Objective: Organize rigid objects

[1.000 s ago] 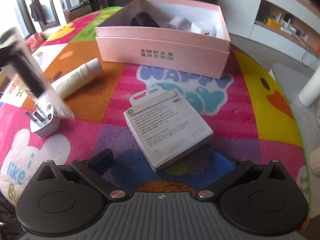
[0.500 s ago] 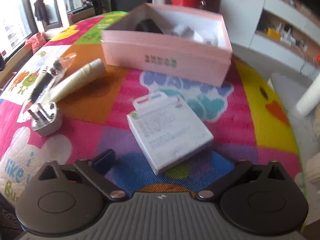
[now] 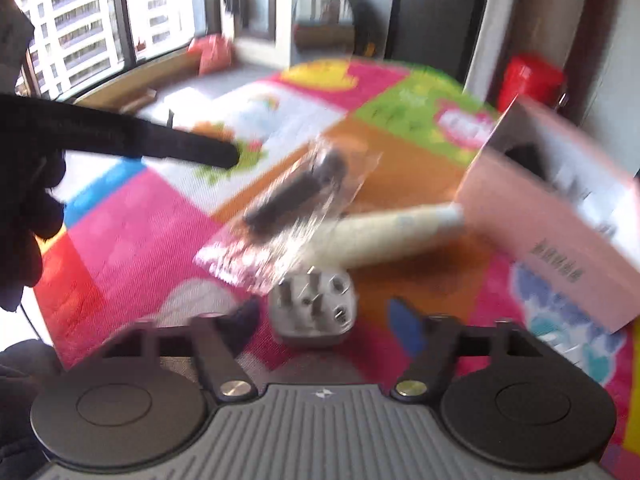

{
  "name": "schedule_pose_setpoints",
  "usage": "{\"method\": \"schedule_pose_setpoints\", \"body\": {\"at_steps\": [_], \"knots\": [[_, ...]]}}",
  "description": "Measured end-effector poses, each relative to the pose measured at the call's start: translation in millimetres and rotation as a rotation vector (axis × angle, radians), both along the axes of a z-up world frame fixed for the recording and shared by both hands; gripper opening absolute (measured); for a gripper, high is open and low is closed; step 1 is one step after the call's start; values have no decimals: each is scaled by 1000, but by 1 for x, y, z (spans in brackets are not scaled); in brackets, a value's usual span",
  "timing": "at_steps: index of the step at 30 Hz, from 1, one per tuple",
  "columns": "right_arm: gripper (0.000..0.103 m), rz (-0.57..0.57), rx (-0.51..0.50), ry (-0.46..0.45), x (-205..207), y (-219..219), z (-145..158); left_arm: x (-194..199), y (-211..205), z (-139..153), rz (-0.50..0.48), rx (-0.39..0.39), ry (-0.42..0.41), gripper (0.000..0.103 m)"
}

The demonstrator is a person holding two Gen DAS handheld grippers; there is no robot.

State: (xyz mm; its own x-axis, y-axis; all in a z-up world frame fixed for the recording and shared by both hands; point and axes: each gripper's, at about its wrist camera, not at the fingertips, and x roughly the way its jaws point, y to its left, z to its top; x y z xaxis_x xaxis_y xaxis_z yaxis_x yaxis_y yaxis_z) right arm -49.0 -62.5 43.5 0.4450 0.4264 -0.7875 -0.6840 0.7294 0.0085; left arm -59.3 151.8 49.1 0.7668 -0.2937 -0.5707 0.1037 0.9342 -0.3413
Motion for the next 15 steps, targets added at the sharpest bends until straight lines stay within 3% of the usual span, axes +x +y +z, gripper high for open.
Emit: {"method": "schedule_pose_setpoints", "body": {"at_steps": [4, 6, 10, 13, 15], "knots": [[46, -63, 0, -88, -15, -18, 12, 23, -17, -9, 9, 32, 22, 21], [46, -93, 16, -103, -20, -32, 17, 35, -30, -15, -7, 83, 31, 23], [18, -152, 47, -103, -21, -66, 26, 52, -53, -31, -19, 218, 37, 36], [19, -175, 26, -142, -25, -81, 25, 57, -56, -33, -13, 237, 18, 37], [25, -174, 32, -146, -26, -87, 22, 59, -55, -33, -8, 225, 25, 34]]}}
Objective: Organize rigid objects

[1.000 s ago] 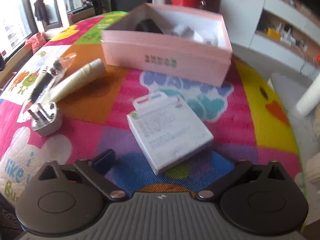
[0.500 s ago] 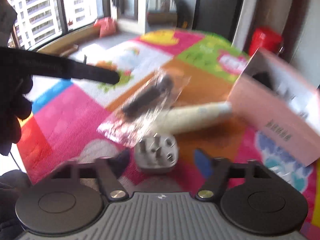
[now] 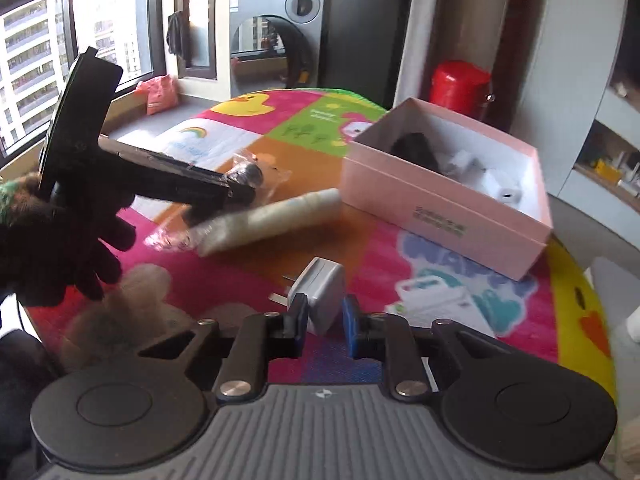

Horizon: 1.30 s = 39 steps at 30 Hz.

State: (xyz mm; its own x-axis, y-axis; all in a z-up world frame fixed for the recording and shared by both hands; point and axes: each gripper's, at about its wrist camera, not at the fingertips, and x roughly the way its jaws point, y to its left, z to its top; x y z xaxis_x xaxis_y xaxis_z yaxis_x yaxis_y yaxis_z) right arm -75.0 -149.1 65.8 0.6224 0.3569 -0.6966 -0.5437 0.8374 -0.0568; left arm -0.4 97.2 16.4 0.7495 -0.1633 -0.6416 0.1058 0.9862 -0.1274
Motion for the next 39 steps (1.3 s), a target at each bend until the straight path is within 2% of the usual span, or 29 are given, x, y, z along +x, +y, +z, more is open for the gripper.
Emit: {"method": "schedule_pose_setpoints", "body": {"at_steps": [2, 4, 10, 12, 13, 15, 24, 29, 33, 39], "knots": [[53, 6, 13, 2, 1, -1, -4, -2, 3, 1, -4, -18, 8, 26], [57, 8, 17, -9, 4, 1, -8, -8, 5, 2, -35, -38, 17, 25], [58, -17, 0, -4, 26, 17, -20, -37, 4, 1, -83, -48, 15, 25], [55, -12, -11, 21, 31, 24, -24, -44, 1, 1, -97, -30, 5, 25], [49, -11, -24, 30, 32, 27, -26, -45, -1, 1, -103, -17, 1, 25], [47, -17, -29, 30, 30, 29, -26, -48, -3, 1, -112, 3, -8, 25], [47, -1, 71, -22, 5, 2, 9, -48, -1, -1, -104, -22, -15, 25], [47, -42, 4, -69, -7, -7, 14, -54, -1, -1, -130, -56, -36, 24], [47, -90, -1, -89, -11, -22, 18, -66, -9, 9, -184, -29, -91, 24], [47, -159, 36, -143, -13, -48, 33, -71, -17, 49, -246, -85, -179, 24]]}}
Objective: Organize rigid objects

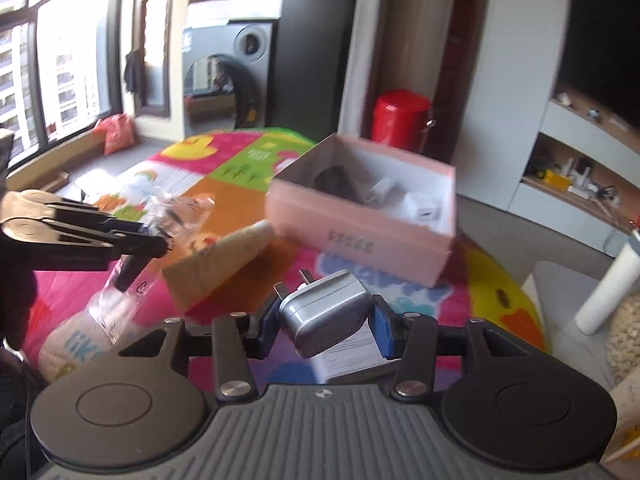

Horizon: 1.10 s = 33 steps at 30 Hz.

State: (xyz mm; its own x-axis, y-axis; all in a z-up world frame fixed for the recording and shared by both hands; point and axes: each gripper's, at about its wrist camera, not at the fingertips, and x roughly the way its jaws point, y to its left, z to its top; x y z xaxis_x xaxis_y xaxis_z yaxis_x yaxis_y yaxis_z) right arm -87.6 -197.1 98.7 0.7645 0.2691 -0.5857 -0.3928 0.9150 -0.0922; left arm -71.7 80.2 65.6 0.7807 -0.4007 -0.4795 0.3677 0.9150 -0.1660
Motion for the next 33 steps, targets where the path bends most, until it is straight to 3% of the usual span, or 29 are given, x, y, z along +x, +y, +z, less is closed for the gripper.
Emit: {"method": "schedule_pose_setpoints", "body": {"at_steps": [5, 9, 12, 13, 14, 15, 19, 26, 30, 33], "knots": [[47, -46, 19, -98, 16, -12, 27, 31, -17, 63, -71, -4, -118, 24], [47, -60, 46, -185, 52, -14, 58, 85, -42, 117, -112, 13, -195, 24], [48, -89, 105, -255, 91, -14, 75, 151, -59, 130, -137, -81, -98, 25], [60, -99, 109, -271, 104, -14, 77, 174, -64, 126, -139, -125, -34, 25], [78, -123, 100, -265, 118, -13, 76, 193, -67, 116, -136, -150, 23, 25], [82, -156, 90, -245, 130, -12, 73, 205, -70, 105, -128, -156, 69, 26], [83, -175, 82, -154, 129, -22, 45, 203, -68, 58, -91, -103, 130, 26], [83, -142, -27, -78, 78, -34, -21, 131, -13, -1, 93, -152, 208, 26], [83, -170, 44, 15, 67, -41, -47, 97, 15, -25, 180, -188, 325, 25], [83, -204, 145, 81, 63, -49, -61, 80, 27, -35, 209, -245, 360, 25]]}}
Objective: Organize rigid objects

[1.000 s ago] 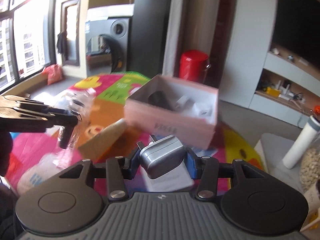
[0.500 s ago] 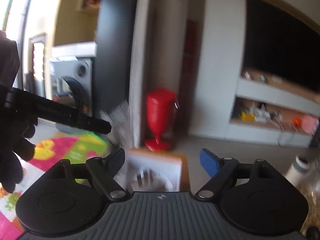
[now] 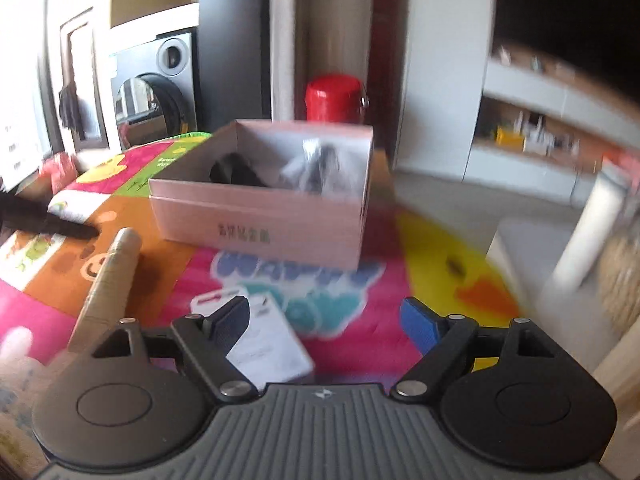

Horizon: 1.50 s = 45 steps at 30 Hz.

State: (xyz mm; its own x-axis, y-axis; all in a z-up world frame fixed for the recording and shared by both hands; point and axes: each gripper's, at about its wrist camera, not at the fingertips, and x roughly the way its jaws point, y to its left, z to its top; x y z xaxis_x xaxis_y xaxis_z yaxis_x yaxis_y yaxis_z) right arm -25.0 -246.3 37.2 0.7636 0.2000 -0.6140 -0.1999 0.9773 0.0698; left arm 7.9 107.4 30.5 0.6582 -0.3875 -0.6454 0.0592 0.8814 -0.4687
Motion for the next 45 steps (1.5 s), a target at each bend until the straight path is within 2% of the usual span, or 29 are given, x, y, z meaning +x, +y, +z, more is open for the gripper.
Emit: {"method": "schedule_pose_setpoints", "body": {"at_steps": [4, 6, 10, 12, 15, 19, 23, 26, 29, 34, 37, 41, 45], "knots": [[83, -32, 135, 31, -1, -6, -8, -8, -2, 1, -5, -23, -20, 25], [83, -9, 142, 36, -5, -4, -10, -6, -9, 3, -25, -14, -32, 25], [84, 11, 65, -3, -14, 7, -5, 4, -35, 4, -73, 38, -45, 26], [85, 21, 31, -15, -16, 13, -4, 9, -50, 2, -91, 72, -55, 30], [85, 30, 20, -10, -18, 17, -7, 19, -71, 1, -120, 102, -72, 33], [89, 33, 23, -14, -23, 20, -12, 27, -93, -4, -144, 186, -67, 36], [91, 73, -26, -3, -27, 30, -19, 26, -104, -5, -167, 261, -94, 34], [91, 102, -72, 5, -29, 39, -24, 24, -103, -5, -182, 279, -101, 30], [91, 112, -110, -12, -32, 46, -25, 21, -101, -5, -193, 283, -106, 30], [91, 110, -113, -9, -32, 47, -26, 6, -85, -6, -213, 278, -121, 30], [91, 109, -121, -8, -32, 48, -26, -9, -66, -8, -205, 260, -132, 30], [91, 111, -128, -12, -31, 55, -26, -21, -42, -11, -186, 200, -133, 30], [91, 166, -98, 20, -25, 66, -22, -22, -43, -14, -176, 186, -159, 29]]}}
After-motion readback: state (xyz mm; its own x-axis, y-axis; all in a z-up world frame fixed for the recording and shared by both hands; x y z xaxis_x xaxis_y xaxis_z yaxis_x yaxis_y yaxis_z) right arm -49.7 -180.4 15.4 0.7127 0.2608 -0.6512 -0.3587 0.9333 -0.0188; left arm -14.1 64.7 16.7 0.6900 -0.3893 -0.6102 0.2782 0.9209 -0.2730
